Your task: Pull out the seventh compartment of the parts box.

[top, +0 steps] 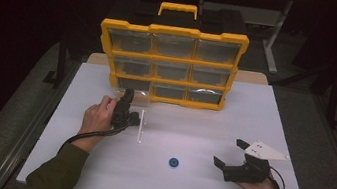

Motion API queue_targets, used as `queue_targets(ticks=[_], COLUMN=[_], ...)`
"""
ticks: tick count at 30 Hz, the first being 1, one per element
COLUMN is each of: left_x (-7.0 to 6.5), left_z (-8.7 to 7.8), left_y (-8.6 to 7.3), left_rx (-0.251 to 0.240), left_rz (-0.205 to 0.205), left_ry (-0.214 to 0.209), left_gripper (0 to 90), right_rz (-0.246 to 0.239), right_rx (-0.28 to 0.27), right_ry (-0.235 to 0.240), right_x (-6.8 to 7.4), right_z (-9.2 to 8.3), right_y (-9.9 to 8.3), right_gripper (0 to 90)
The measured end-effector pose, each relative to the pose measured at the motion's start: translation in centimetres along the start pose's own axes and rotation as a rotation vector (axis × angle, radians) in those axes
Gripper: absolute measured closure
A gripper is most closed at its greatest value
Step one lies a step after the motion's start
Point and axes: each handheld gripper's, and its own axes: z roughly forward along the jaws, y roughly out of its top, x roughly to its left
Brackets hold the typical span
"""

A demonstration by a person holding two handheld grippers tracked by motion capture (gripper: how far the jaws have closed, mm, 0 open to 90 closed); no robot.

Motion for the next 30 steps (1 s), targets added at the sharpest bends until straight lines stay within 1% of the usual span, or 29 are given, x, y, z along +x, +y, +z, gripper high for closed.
queue_targets(ticks=[2,7,11,14,17,25,30], left_x=[0.0,0.0,0.0,0.0,0.0,-0.1,-0.1], left_z=[-0.2,-0.4,-0.7,-1.0,-1.2,-1.9,-2.2], left_y=[0.0,0.0,0.1,0.0,0.0,0.0,0.0], left_rx=[0.003,0.000,0.005,-0.004,-0.004,-0.011,-0.011], left_rz=[0.004,-0.002,0.005,-0.002,0.004,-0.003,0.001], left_ry=[-0.001,-0.003,-0.004,-0.005,-0.006,-0.009,-0.009], left_gripper=[78.9,78.9,78.8,78.8,78.9,78.8,78.8], right_rz=[0.000,0.000,-0.002,-0.001,-0.005,-0.004,-0.005], right_rx=[0.000,-0.001,0.000,0.000,-0.001,0.000,0.000], right_ry=[0.000,0.000,0.000,0.000,0.000,0.000,0.000], right_x=[0.0,0.0,0.0,0.0,0.0,0.0,0.0], right_z=[0.0,0.0,0.0,0.0,0.0,0.0,0.0], right_y=[0.0,0.0,0.0,0.0,0.0,0.0,0.0], right_gripper=[0.0,0.0,0.0,0.0,0.0,0.0,0.0])
